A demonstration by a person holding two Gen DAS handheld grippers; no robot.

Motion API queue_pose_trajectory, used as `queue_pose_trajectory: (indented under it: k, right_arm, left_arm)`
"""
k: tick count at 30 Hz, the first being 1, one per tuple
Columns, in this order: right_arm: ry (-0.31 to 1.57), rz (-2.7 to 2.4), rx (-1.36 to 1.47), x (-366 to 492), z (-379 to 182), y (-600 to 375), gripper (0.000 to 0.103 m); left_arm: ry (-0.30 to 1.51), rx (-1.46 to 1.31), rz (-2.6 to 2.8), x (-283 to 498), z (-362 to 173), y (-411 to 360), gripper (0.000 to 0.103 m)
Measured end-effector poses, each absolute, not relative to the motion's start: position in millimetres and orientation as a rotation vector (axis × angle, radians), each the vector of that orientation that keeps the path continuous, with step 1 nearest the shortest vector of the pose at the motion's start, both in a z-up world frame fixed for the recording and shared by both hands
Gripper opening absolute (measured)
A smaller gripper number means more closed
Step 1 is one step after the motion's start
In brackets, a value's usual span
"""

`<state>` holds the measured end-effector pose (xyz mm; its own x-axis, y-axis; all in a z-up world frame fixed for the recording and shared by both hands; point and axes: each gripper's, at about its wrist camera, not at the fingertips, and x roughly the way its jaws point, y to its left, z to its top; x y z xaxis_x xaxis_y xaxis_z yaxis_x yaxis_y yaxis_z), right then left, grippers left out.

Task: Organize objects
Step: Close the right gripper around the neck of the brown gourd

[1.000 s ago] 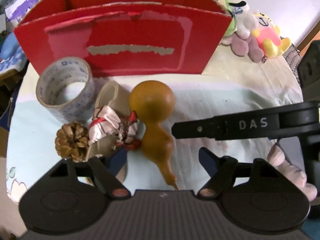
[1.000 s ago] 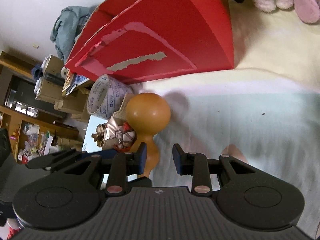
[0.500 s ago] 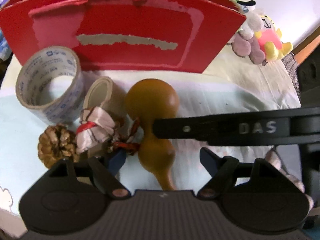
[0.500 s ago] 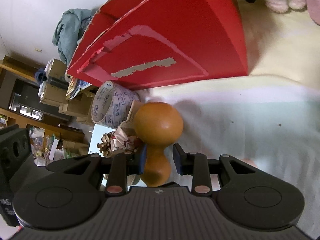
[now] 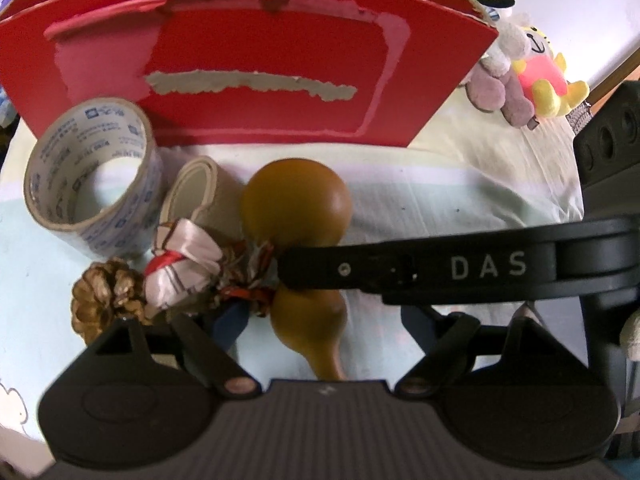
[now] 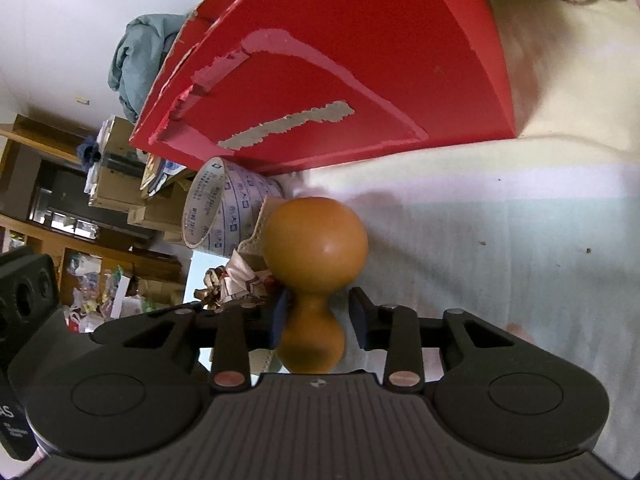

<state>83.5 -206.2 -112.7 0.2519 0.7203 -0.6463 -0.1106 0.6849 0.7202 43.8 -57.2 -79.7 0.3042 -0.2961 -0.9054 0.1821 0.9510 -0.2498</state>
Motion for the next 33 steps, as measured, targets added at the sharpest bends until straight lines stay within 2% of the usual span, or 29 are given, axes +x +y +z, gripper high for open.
queue_pose_trajectory:
  k: [10, 23, 33]
  right_arm:
    - [1.186, 0.619, 0.654, 80, -110, -225, 0.025]
    - [1.170, 0.557, 0.743, 75, -115, -255, 0.030]
    - [1.154, 0.575, 0.734, 81, -113, -255, 0.032]
  left_arm:
    - [1.225, -0.088, -0.375, 47, -82, -69, 0.083]
    - [1.214, 0.015, -0.397, 55, -84, -94, 0.084]
    - [1.143, -0.035, -0.415, 39, -48, -52, 0.083]
